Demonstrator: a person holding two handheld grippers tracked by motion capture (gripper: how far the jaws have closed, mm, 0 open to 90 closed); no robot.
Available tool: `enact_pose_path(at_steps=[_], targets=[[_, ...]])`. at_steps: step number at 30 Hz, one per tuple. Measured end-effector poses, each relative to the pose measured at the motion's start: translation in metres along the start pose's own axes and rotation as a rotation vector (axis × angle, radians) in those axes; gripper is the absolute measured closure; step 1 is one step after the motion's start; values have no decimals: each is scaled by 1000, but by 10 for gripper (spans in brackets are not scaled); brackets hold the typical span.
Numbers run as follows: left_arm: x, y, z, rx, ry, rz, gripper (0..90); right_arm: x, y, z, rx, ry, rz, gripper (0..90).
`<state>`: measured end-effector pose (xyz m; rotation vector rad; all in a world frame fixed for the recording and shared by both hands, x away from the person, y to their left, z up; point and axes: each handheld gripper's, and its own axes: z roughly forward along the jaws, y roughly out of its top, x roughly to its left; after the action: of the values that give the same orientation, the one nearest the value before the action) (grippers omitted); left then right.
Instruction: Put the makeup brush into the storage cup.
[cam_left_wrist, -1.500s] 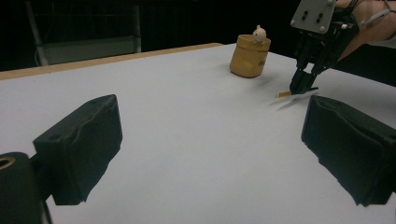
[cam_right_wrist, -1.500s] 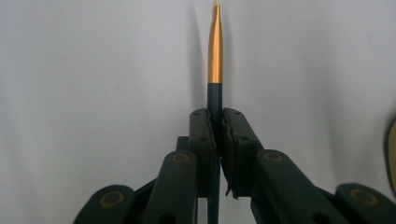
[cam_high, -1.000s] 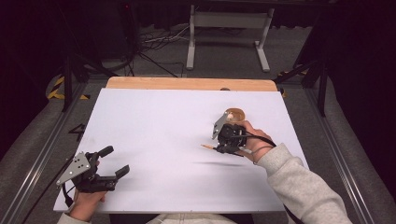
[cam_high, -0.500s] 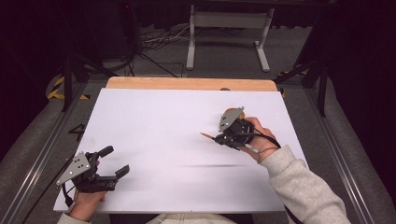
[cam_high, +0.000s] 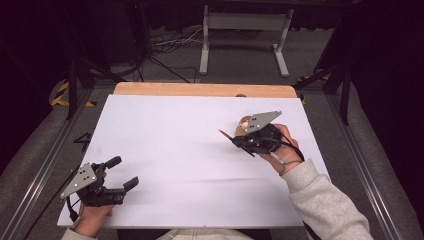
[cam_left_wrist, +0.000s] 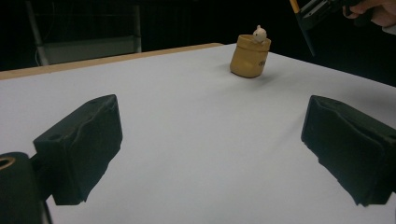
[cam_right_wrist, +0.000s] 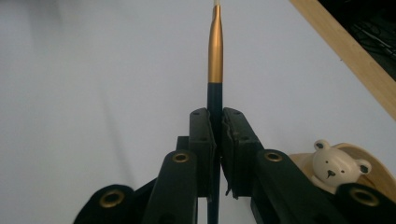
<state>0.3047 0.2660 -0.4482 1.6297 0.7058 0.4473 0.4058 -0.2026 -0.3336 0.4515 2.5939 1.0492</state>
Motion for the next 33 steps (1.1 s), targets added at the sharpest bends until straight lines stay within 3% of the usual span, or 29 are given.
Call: enact_pose_path(at_steps=[9, 24, 28, 33], targets=[[0, 0, 0, -6, 3, -3, 60, -1, -2, -6, -129, -38, 22, 832], [0, 0, 0, -3, 2, -3, 59, -7, -11, -17, -345, -98, 121, 831], [0, 0, 0, -6, 2, -3, 60, -10, -15, -19, -428, -123, 165, 831], [0, 0, 0, -5, 1, -3, 59, -13, -20, -19, -488, -153, 211, 831]])
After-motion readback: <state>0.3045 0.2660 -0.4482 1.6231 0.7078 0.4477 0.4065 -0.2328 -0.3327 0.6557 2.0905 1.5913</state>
